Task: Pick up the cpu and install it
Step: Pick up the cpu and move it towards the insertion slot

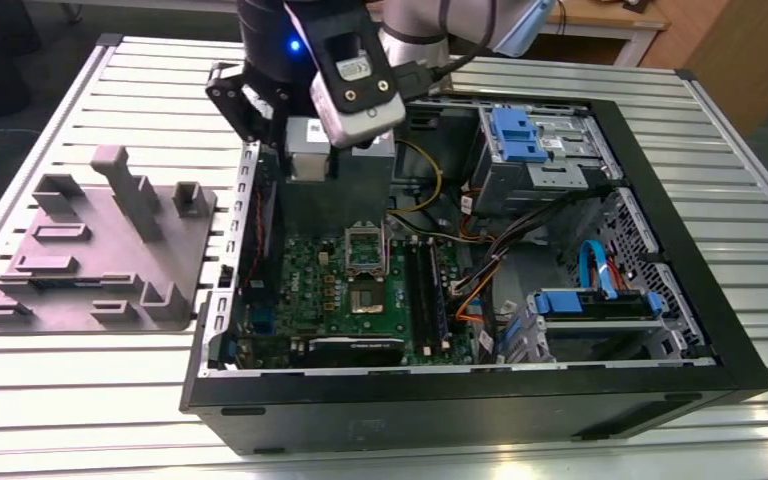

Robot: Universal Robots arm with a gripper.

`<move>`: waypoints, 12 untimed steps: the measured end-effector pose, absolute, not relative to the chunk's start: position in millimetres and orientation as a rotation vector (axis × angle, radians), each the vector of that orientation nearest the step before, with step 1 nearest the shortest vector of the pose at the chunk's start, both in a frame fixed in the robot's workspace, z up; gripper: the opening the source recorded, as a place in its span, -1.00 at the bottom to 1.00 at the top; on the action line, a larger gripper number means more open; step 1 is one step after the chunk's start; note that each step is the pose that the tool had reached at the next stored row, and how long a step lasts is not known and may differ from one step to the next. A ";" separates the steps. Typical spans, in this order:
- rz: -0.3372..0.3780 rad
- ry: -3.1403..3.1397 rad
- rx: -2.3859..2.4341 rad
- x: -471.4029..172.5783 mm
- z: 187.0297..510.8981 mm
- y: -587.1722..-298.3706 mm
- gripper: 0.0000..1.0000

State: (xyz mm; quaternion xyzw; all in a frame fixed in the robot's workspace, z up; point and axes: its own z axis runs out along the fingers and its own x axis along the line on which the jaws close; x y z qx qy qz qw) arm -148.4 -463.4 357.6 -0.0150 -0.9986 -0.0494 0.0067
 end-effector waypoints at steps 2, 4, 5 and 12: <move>-0.155 -3.124 -0.047 -148.3 357.1 -471.1 -0.05; -0.155 -3.124 -0.047 -147.4 356.3 -477.1 -0.05; -0.155 -3.124 -0.047 -146.6 355.8 -478.9 -0.05; -0.155 -3.124 -0.047 -132.5 351.4 -485.3 -0.05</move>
